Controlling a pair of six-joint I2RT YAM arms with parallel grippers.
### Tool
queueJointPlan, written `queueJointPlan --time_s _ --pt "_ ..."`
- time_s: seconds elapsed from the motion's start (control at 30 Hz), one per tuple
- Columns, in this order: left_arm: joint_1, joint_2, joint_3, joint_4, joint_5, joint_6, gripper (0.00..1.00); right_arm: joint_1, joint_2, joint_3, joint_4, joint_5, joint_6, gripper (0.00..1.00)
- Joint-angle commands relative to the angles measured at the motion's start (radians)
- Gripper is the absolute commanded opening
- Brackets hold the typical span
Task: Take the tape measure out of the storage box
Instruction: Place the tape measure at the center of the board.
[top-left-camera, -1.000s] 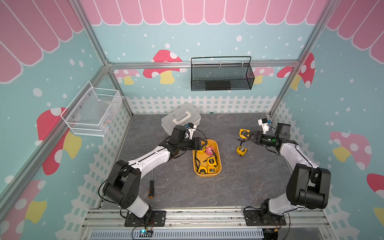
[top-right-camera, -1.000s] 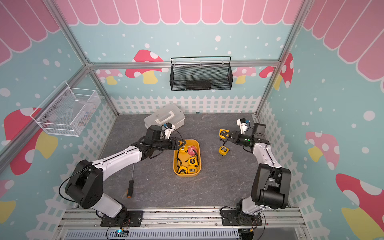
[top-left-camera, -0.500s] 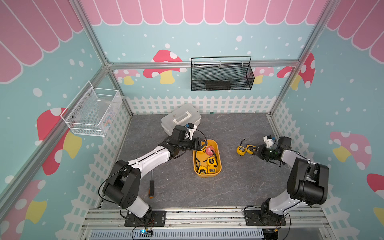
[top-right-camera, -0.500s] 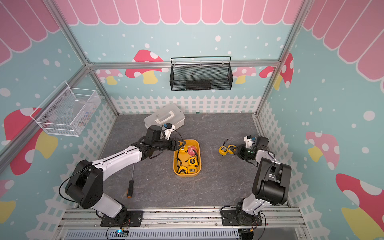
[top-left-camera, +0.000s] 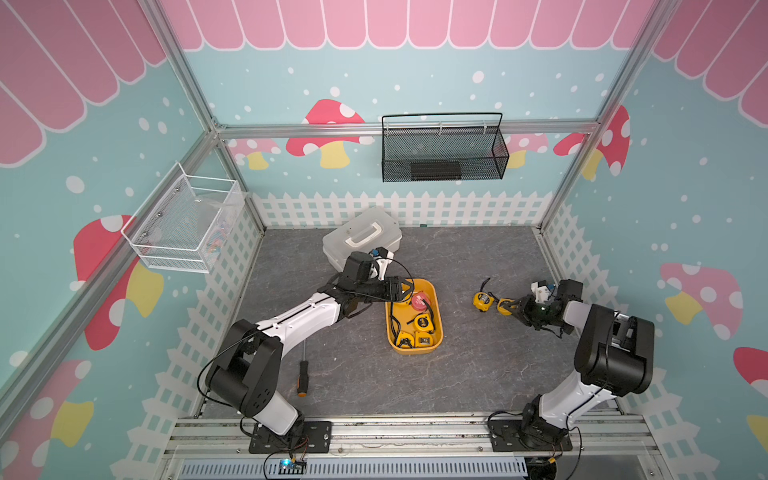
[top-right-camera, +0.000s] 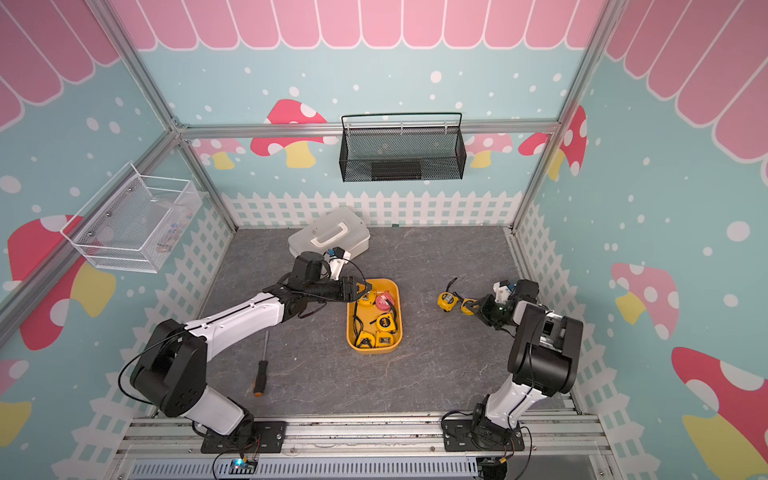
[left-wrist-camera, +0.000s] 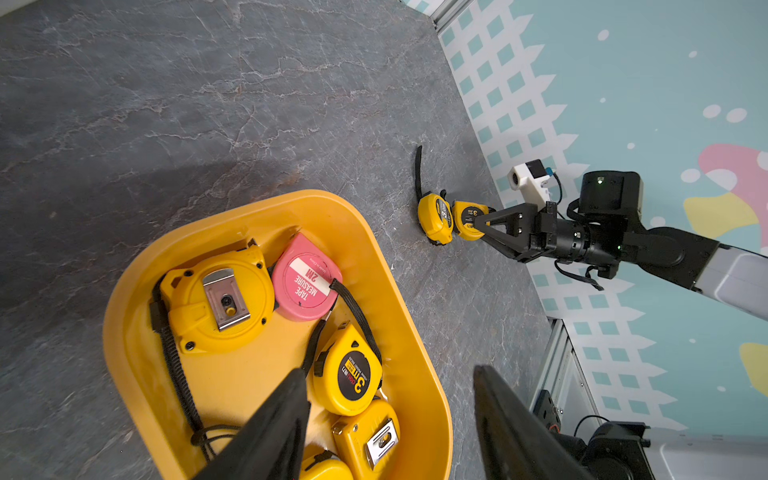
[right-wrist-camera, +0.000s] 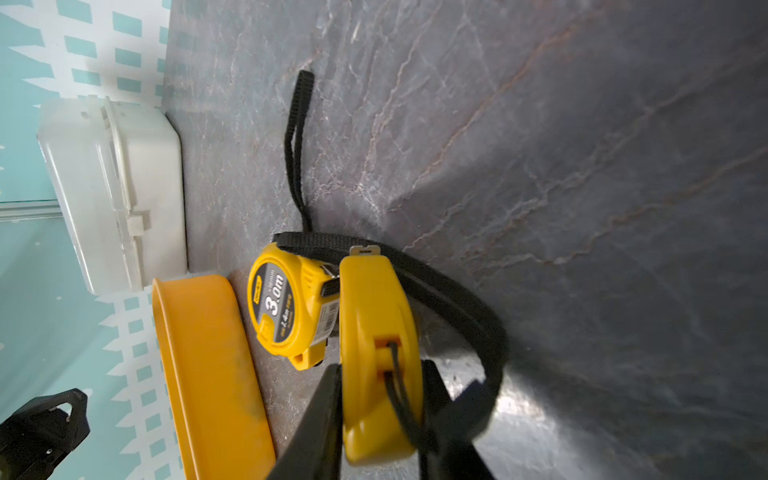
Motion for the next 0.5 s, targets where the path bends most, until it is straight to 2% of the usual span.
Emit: queueJointPlan --time_s 0.0,0.2,0.47 --pt "0.002 0.013 0.000 0.019 0.017 0.020 0.64 -0.004 0.026 -0.014 0.022 0.006 0.004 0.24" --pt "0.002 0.011 -0.008 0.014 0.010 0.025 0.64 -0.009 0.032 -0.020 0.021 0.029 -0.008 0.26" --pt "0.002 0.018 0.016 -0.072 -0.018 0.058 0.64 -0.008 -0.006 -0.040 -0.011 0.049 -0.012 0.37"
